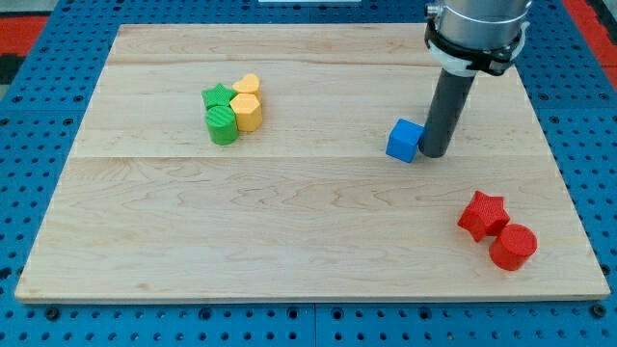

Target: Push blue cube into the group of blocks

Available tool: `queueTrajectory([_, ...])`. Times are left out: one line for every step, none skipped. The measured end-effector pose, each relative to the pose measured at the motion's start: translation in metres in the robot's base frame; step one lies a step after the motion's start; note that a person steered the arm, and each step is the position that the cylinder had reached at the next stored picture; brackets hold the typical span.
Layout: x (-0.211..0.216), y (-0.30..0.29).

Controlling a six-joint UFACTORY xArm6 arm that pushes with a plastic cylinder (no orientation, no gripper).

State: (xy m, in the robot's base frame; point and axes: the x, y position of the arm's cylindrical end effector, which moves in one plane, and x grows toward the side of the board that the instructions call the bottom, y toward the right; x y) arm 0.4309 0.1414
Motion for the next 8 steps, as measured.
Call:
queueTrajectory([-0.013, -0.016])
queueTrajectory([-0.018, -0.046])
queueTrajectory([-0.019, -0.070])
queueTrajectory([-0.025, -0.090])
queueTrajectory([-0.031, -0.107])
queueTrajectory([-0.038, -0.124])
queueTrajectory([-0.046, -0.144])
queueTrajectory([-0.049, -0.158])
